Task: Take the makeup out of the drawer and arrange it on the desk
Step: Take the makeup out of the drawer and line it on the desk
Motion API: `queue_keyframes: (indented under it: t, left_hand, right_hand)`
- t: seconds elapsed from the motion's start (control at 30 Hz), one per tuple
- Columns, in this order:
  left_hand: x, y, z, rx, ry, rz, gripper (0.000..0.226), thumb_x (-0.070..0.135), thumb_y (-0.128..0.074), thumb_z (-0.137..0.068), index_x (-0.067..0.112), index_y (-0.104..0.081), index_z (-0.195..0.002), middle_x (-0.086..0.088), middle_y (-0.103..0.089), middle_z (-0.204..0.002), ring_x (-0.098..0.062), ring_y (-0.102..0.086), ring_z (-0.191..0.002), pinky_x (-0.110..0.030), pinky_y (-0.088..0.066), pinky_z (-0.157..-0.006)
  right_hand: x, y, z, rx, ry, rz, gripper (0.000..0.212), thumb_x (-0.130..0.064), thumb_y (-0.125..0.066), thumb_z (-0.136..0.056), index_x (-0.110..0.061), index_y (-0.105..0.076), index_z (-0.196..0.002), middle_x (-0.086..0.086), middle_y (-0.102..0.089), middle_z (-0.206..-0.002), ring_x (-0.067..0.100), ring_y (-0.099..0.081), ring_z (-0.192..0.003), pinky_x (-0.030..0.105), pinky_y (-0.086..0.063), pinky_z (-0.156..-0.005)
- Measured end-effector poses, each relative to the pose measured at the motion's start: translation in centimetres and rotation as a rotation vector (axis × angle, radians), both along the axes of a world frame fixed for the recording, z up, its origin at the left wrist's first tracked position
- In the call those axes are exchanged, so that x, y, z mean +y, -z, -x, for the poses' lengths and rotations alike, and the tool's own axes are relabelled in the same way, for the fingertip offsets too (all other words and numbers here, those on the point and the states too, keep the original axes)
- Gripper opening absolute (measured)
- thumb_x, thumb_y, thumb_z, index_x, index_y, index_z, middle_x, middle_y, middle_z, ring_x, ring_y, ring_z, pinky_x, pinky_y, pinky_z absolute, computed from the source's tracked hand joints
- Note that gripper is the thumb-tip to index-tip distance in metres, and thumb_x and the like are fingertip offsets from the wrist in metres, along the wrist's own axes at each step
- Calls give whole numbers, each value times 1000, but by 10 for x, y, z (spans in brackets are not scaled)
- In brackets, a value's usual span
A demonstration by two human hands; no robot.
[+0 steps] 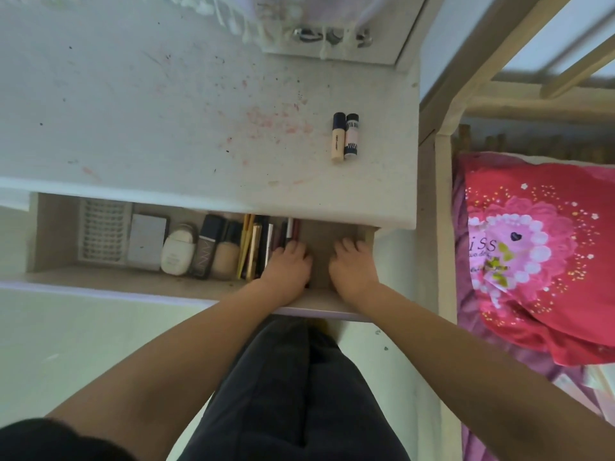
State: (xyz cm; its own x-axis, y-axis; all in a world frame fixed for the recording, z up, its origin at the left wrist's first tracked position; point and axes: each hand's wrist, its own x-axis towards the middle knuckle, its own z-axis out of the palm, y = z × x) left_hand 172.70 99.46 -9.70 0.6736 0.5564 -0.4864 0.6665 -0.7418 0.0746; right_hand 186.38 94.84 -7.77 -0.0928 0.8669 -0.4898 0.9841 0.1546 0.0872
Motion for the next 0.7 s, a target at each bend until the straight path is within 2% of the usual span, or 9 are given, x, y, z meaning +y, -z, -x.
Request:
queue_keyframes:
  t: [0.1,0.23,0.33,0.4,0.47,0.5,0.57,0.63,0.7]
  left_hand:
    - [1,2,5,-115,-10,8,36,16,-49,-89,10,-47,-125,-14,-45,-128,-31,-39,-120,-39,-37,-91]
    - [-3,1,6,-264,-153,180,27,16,-52,-88,14,-46,-114,-10,-55,-116,-29,-53,-105,-35,-36,-81]
    - [-1,-6,3,-358,-234,303,26,15,-56,-85,16,-48,-111,-8,-57,-113,-25,-53,-102,-31,-35,-76]
    - [2,-21,2,-438,-288,389,18,16,-54,-89,22,-48,-105,0,-56,-105,-20,-54,-98,-27,-38,-76]
    - [9,-43,4,-531,-330,445,14,19,-55,-91,28,-48,-99,12,-53,-95,-9,-56,-91,-23,-45,-76]
    - [15,-59,5,-576,-360,466,14,22,-55,-91,32,-48,-97,18,-52,-92,-1,-55,-88,-19,-47,-76]
    - [32,-94,5,-689,-435,486,16,28,-55,-88,41,-47,-93,21,-56,-89,6,-56,-84,-12,-47,-72]
    - [59,-121,-2,-815,-516,465,19,26,-56,-87,43,-47,-90,18,-60,-90,7,-57,-84,-11,-47,-71]
    - [91,-134,-16,-886,-580,428,14,20,-57,-90,32,-52,-94,14,-61,-90,3,-59,-82,-15,-47,-71]
  right_hand:
    - [-4,-1,-2,70,37,-62,26,-12,-45,-90,-7,-53,-114,13,-56,-118,31,-44,-114,38,-32,-97]
    - [-12,-1,-4,246,83,-67,27,-18,-46,-93,-12,-45,-119,12,-62,-113,30,-51,-107,36,-35,-89]
    - [-14,-5,-5,386,120,-41,30,-25,-45,-95,-13,-44,-123,10,-60,-117,28,-51,-107,36,-38,-86]
    - [-13,-18,-10,520,203,-48,25,-27,-46,-96,-14,-46,-117,8,-59,-114,25,-53,-102,35,-42,-80]
    - [-9,-37,-20,681,304,-48,17,-28,-49,-95,-18,-47,-109,1,-59,-104,18,-56,-92,28,-46,-72]
    - [-6,-50,-27,751,346,-53,14,-29,-51,-94,-22,-48,-105,-6,-59,-97,10,-56,-86,20,-45,-69]
    - [7,-78,-43,890,445,-87,8,-33,-52,-93,-30,-48,-100,-18,-56,-87,-6,-55,-78,9,-43,-62]
    - [31,-99,-62,974,537,-157,10,-38,-49,-93,-33,-47,-101,-19,-57,-86,-13,-55,-77,2,-42,-62]
    - [62,-108,-82,980,618,-245,9,-36,-48,-93,-31,-48,-101,-17,-59,-87,-11,-57,-72,5,-43,-57]
